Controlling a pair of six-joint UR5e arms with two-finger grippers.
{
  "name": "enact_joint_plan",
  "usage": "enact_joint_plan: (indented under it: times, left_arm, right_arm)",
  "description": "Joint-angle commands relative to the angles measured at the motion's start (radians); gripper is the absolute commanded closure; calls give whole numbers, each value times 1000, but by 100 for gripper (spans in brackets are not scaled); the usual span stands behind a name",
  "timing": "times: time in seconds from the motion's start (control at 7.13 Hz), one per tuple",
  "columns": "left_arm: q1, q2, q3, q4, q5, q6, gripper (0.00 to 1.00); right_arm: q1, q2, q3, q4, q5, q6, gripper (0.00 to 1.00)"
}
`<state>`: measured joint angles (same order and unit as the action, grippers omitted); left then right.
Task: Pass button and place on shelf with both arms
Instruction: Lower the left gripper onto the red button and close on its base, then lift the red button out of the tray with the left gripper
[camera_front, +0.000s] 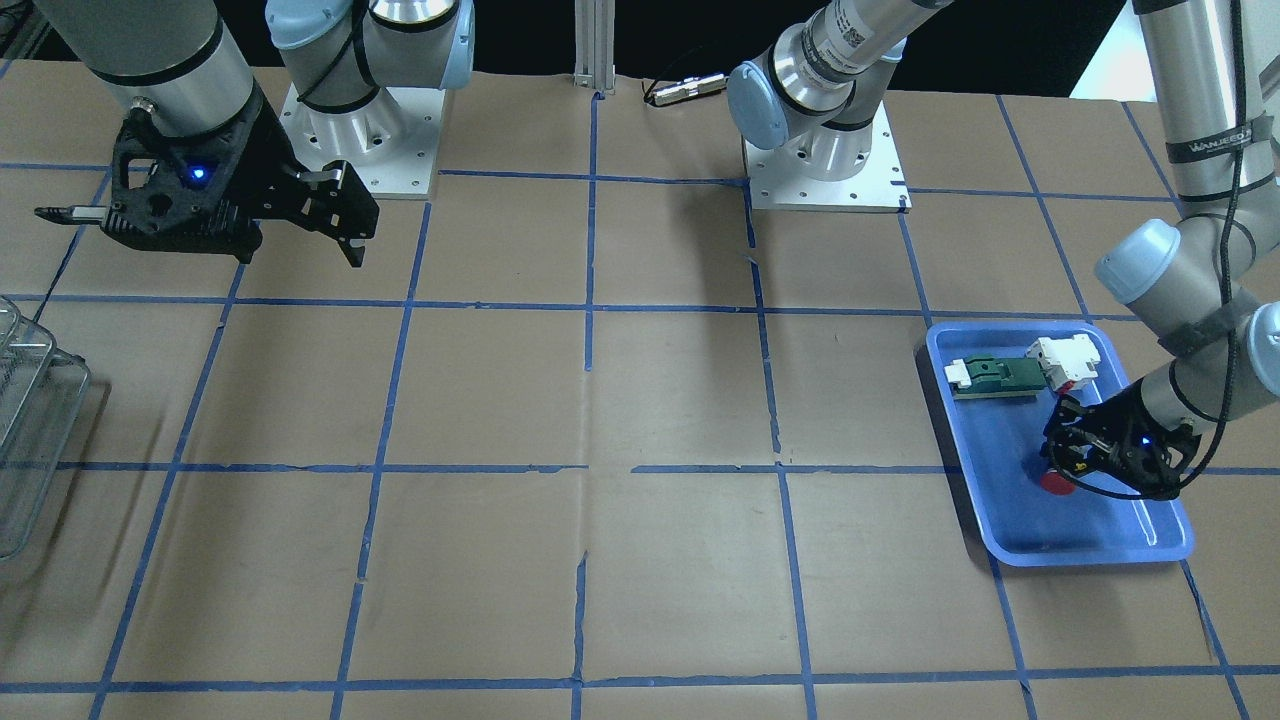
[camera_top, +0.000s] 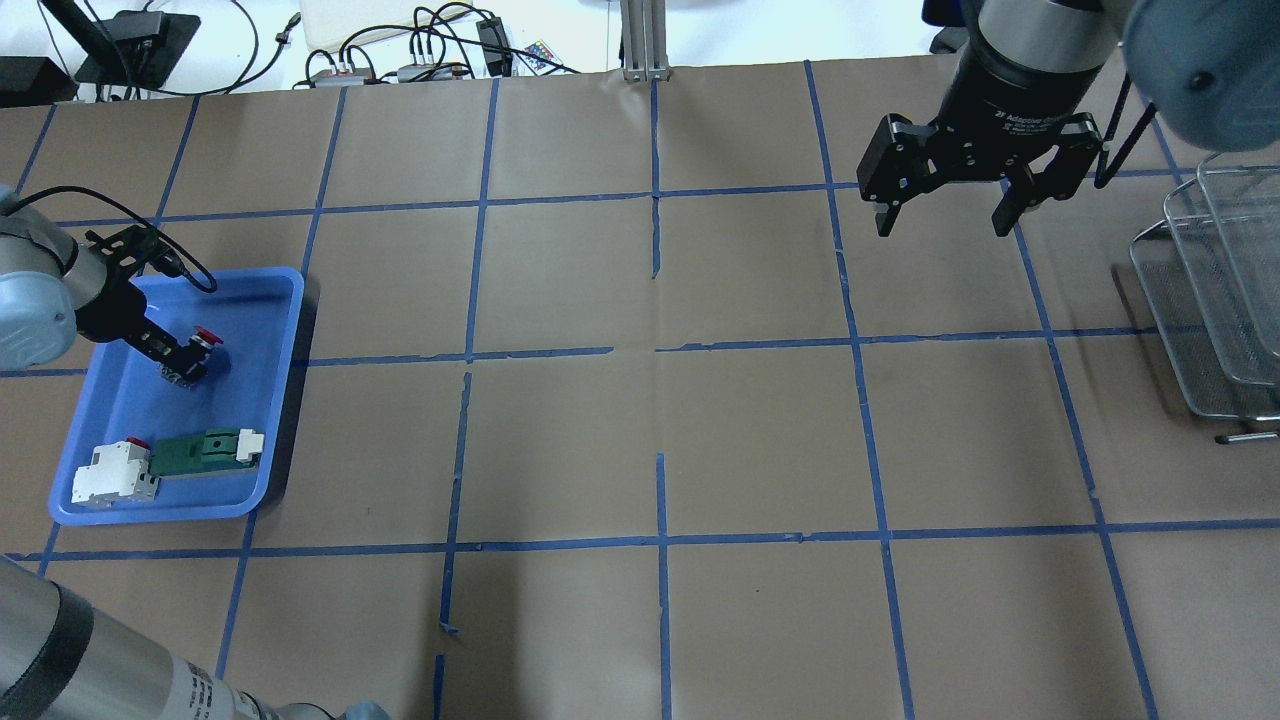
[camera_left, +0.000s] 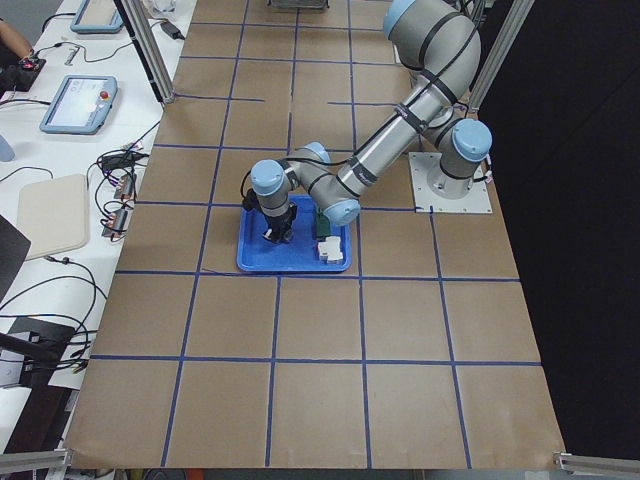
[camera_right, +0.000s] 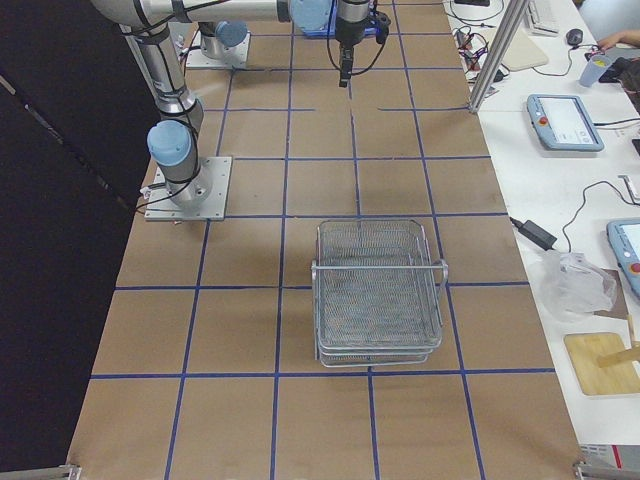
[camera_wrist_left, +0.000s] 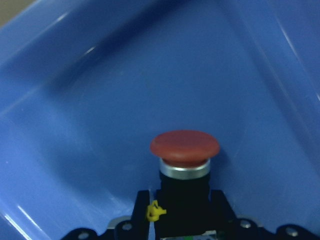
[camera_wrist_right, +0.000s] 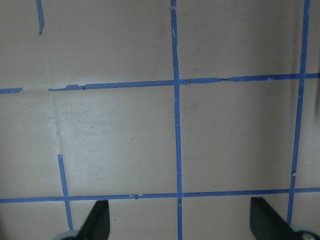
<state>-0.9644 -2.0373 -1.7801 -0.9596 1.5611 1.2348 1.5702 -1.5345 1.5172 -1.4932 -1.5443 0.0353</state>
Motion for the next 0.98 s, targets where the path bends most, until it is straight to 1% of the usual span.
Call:
enact_joint_plan:
  times: [0.0, 0.14, 0.28, 0.42, 0.56, 0.7, 0.84]
  left_arm:
    - [-34, 41, 37, -19, -76, 194, 86]
    - [-93, 61, 65, -59, -84, 333, 89]
    - [-161, 77, 83, -124, -85, 424, 96]
    - [-245, 91, 96, -181, -90, 454, 100]
    - [-348, 113, 109, -236, -104, 454, 100]
    - [-431, 129, 131, -282, -142, 451, 100]
    - [-491, 147, 136, -315, -229, 433, 100]
  right_arm:
    - [-1, -4, -15, 13, 1, 0, 0]
    - [-2, -19, -29, 11, 3, 0, 0]
    - [-4, -26, -40, 11, 15, -77, 0]
    - [-12, -29, -42, 4, 62, -233, 0]
    - [-16, -35, -42, 1, 64, -298, 0]
    - [-38, -32, -40, -1, 70, -398, 0]
    - [-85, -27, -32, 1, 152, -557, 0]
